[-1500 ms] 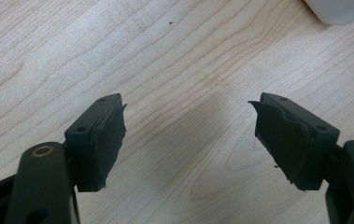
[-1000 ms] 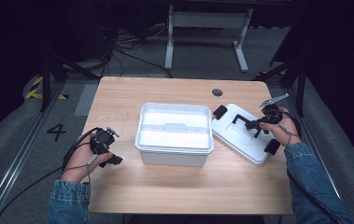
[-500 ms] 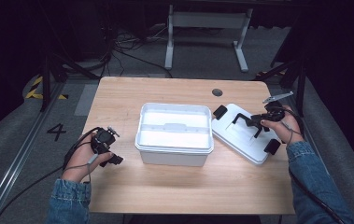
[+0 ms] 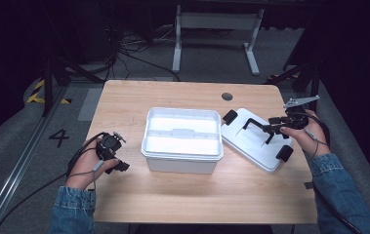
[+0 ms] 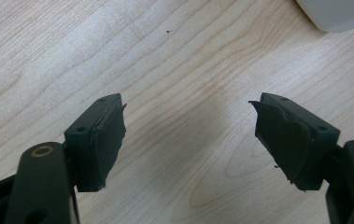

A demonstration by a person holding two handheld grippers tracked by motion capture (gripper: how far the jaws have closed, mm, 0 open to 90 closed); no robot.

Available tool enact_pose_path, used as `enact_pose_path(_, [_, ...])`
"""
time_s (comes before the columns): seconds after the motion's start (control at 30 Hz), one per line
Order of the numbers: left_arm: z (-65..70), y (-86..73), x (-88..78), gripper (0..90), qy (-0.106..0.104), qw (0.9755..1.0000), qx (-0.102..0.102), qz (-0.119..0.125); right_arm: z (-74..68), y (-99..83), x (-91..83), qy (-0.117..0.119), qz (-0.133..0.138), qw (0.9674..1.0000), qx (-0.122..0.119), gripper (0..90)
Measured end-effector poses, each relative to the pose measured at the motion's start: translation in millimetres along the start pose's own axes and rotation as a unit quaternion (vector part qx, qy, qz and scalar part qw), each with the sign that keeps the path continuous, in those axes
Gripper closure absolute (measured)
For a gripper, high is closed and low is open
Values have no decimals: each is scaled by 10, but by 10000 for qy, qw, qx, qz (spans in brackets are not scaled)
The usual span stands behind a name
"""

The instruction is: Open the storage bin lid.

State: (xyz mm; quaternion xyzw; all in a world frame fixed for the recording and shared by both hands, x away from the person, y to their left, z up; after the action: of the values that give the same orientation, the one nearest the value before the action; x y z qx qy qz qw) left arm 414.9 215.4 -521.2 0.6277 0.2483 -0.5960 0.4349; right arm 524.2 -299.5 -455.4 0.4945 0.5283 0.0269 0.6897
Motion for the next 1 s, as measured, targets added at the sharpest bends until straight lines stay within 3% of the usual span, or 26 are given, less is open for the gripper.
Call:
enact_pose_path(0.2, [35, -38, -48, 251, 28, 10000, 21, 56, -191, -1, -120, 67, 18, 9999, -137, 433])
enact_pose_path(0.47, [40, -138, -86, 246, 22, 9999, -57, 85, -600, -18, -256, 307, 95, 9991, -284, 439])
enact_pose_path(0.5, [16, -141, -92, 246, 92, 9999, 8, 93, -633, -23, -261, 326, 92, 9990, -284, 439])
enact_pose_path(0.67, [47, -136, -77, 245, -4, 10000, -17, 77, -849, -68, -275, 451, 92, 9982, -385, 444])
enact_pose_path(1.0, [49, -99, -70, 245, 54, 9999, 96, 58, -1166, -258, -194, 635, -31, 9967, -503, 447])
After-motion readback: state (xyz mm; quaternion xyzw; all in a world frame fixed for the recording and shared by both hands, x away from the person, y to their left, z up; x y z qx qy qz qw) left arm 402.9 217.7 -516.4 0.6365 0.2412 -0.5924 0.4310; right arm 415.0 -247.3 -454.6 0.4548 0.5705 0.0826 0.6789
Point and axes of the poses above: each handheld gripper's, and its own axes: x roughly forward along the jaws, y roughly out of its top, z roughly to its right, the point moved 10 cm from there along x, roughly forward along the jaws, and after that the axes turned 7 degrees about -x, right-handed, at the moved point
